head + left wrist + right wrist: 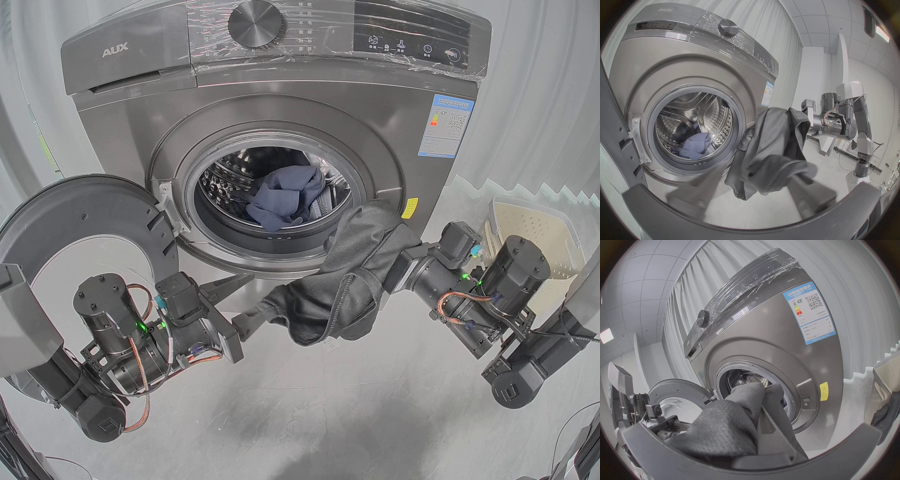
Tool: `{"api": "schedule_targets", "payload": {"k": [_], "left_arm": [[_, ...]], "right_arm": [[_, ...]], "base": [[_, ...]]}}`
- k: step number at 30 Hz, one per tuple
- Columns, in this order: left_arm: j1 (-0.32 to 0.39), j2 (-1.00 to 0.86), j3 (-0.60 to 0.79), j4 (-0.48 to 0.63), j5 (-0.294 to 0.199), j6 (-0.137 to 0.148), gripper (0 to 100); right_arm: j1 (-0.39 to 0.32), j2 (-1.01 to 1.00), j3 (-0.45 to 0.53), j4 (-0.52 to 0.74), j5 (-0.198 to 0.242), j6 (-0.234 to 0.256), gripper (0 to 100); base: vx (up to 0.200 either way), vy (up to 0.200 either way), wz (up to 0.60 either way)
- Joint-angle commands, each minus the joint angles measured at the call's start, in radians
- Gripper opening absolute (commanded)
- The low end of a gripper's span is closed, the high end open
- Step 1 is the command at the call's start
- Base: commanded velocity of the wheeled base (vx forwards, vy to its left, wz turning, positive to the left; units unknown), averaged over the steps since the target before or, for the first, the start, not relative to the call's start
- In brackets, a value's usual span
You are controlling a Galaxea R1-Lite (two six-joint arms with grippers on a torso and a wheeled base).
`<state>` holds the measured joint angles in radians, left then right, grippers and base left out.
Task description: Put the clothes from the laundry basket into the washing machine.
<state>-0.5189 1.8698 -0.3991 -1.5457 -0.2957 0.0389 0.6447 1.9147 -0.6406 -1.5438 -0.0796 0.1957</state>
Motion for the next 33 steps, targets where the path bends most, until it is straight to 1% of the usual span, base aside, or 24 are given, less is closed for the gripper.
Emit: {"api": "schedule_targets", "payload": {"k": [1, 3, 5, 7, 10, 12, 14, 15, 16, 17, 18, 19, 20, 25, 29, 30, 33], "left_arm": [[0.007, 0.023, 0.008, -0.001, -0.003, -0.002, 100], [0.017, 0.040, 0.033, -0.001, -0.008, 0.006, 100], [0.027, 0.046, 0.056, -0.002, -0.031, 0.013, 100], [0.040, 0.049, 0.069, -0.001, -0.051, 0.021, 100], [0.059, 0.060, 0.082, -0.002, -0.054, 0.027, 100], [0.080, 0.061, 0.086, -0.002, -0.062, 0.030, 100], [0.109, 0.055, 0.102, -0.001, -0.091, 0.053, 100], [0.128, 0.055, 0.114, -0.001, -0.117, 0.073, 100], [0.134, 0.055, 0.120, -0.001, -0.128, 0.082, 100], [0.145, 0.060, 0.137, -0.001, -0.161, 0.105, 100], [0.146, 0.061, 0.140, -0.001, -0.169, 0.113, 100], [0.146, 0.066, 0.148, -0.001, -0.175, 0.130, 100], [0.146, 0.069, 0.146, -0.001, -0.175, 0.134, 100], [0.146, 0.057, 0.151, -0.001, -0.180, 0.133, 100], [0.137, 0.055, 0.123, -0.002, -0.171, 0.125, 100], [0.129, 0.058, 0.094, -0.002, -0.169, 0.118, 100], [0.123, 0.065, 0.082, -0.002, -0.169, 0.119, 100]], "right_arm": [[-0.013, 0.006, -0.056, 0.001, -0.002, -0.006, 0], [-0.023, 0.040, -0.129, 0.002, -0.002, -0.007, 0], [-0.026, 0.075, -0.180, 0.002, -0.002, -0.009, 0], [-0.022, 0.096, -0.211, 0.007, -0.002, -0.013, 0], [-0.014, 0.109, -0.226, 0.004, 0.000, -0.015, 0], [-0.010, 0.115, -0.255, 0.016, 0.001, -0.016, 0], [-0.011, 0.119, -0.295, 0.024, 0.001, -0.018, 0], [-0.014, 0.126, -0.320, 0.036, 0.001, -0.018, 0], [-0.016, 0.126, -0.327, 0.041, 0.000, -0.018, 0], [-0.016, 0.126, -0.352, 0.059, 0.001, -0.016, 0], [-0.013, 0.126, -0.358, 0.065, 0.001, -0.016, 0], [-0.008, 0.127, -0.361, 0.068, 0.001, -0.016, 0], [-0.007, 0.129, -0.361, 0.068, 0.001, -0.018, 0], [0.033, 0.168, -0.363, 0.070, 0.001, -0.021, 0], [0.066, 0.211, -0.381, 0.071, 0.001, -0.042, 0], [0.081, 0.237, -0.395, 0.071, 0.003, -0.053, 0], [0.104, 0.279, -0.418, 0.070, 0.001, -0.062, 0]], "base": [[0.000, 0.000, 0.00], [0.000, 0.000, 0.00], [0.000, 0.000, 0.00], [0.000, 0.000, 0.00], [0.000, 0.000, 0.00], [0.000, 0.000, 0.00], [0.000, 0.000, 0.00], [0.000, 0.000, 0.00], [0.000, 0.000, 0.00], [0.000, 0.000, 0.00], [0.000, 0.000, 0.00], [0.000, 0.000, 0.00], [0.000, 0.000, 0.00], [0.000, 0.000, 0.00], [0.000, 0.000, 0.00], [0.000, 0.000, 0.00], [0.000, 0.000, 0.00]]}}
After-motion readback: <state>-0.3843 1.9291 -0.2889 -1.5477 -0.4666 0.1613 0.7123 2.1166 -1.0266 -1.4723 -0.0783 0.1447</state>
